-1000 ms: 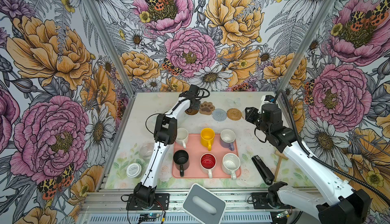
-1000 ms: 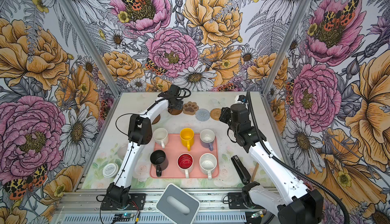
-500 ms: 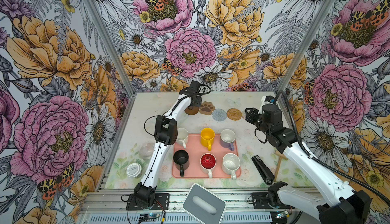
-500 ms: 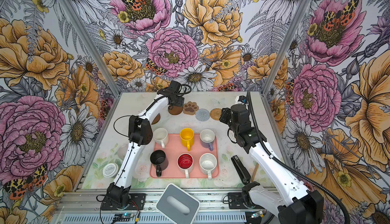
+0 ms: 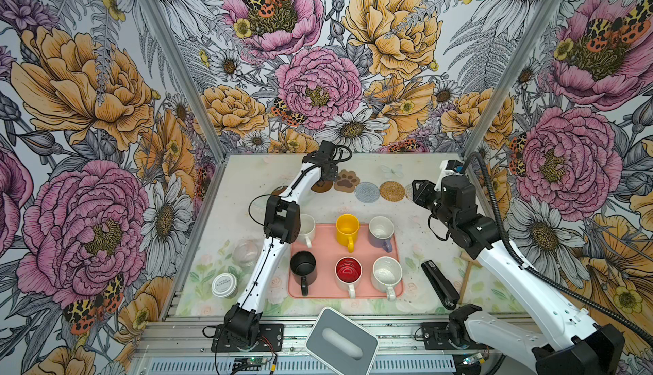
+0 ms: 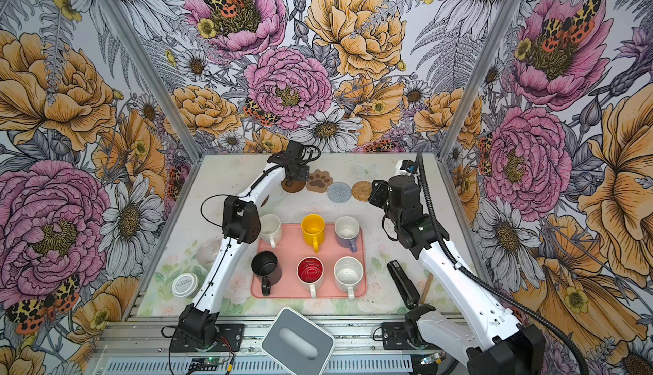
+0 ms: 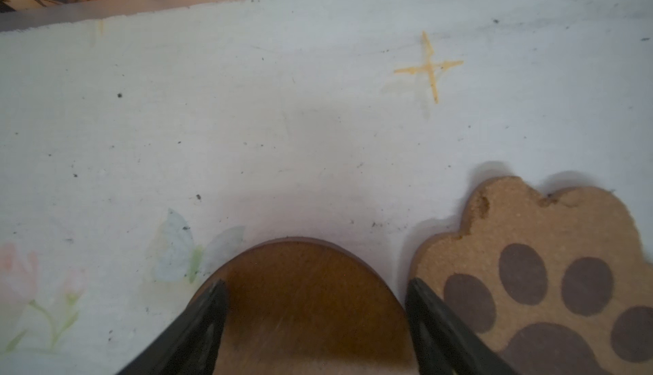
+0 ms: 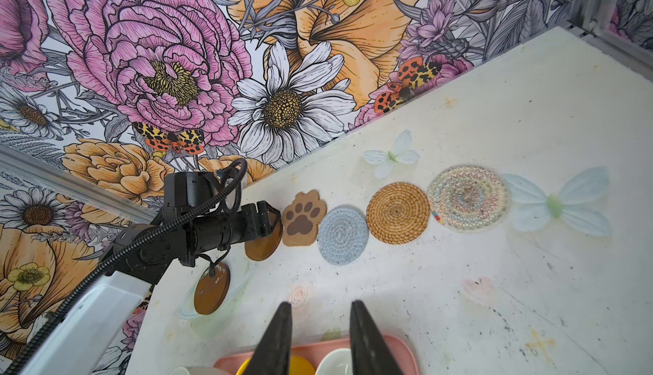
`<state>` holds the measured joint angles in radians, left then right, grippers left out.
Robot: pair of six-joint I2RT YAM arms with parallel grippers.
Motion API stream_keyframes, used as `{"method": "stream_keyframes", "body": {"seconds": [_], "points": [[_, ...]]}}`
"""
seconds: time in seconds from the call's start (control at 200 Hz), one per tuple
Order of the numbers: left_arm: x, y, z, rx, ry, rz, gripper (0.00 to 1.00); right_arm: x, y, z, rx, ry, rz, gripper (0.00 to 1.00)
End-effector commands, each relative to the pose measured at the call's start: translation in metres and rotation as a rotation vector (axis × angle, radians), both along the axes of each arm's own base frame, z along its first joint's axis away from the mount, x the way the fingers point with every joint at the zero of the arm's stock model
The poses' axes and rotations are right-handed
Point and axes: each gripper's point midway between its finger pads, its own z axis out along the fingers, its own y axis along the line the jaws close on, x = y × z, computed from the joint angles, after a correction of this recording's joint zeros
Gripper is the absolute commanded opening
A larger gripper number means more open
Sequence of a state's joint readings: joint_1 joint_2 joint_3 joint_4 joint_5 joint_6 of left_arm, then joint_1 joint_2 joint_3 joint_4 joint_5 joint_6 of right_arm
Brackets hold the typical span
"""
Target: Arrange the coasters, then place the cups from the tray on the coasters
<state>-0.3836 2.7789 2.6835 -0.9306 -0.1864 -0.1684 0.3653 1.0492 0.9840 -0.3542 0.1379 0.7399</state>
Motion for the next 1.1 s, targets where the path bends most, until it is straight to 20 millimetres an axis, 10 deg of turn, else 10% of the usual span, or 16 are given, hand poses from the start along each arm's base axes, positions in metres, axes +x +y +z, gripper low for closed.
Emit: {"method": "stream_keyframes", "body": {"seconds": [0.0, 0.611, 1.096], "points": [[0.002, -0.001, -0.008, -0.035, 0.01, 0.014, 0.81, 0.0, -0.004, 0.002, -0.01, -0.019, -0.005, 0.31], [0.018, 0.002, -0.011, -0.088, -0.033, 0.029, 0.79, -0.003, -0.005, 0.008, -0.008, -0.038, -0.005, 0.31], [-0.03, 0.013, -0.04, 0.076, 0.168, -0.102, 0.74, 0.0, -0.002, 0.01, -0.004, -0.038, 0.009, 0.31]]}}
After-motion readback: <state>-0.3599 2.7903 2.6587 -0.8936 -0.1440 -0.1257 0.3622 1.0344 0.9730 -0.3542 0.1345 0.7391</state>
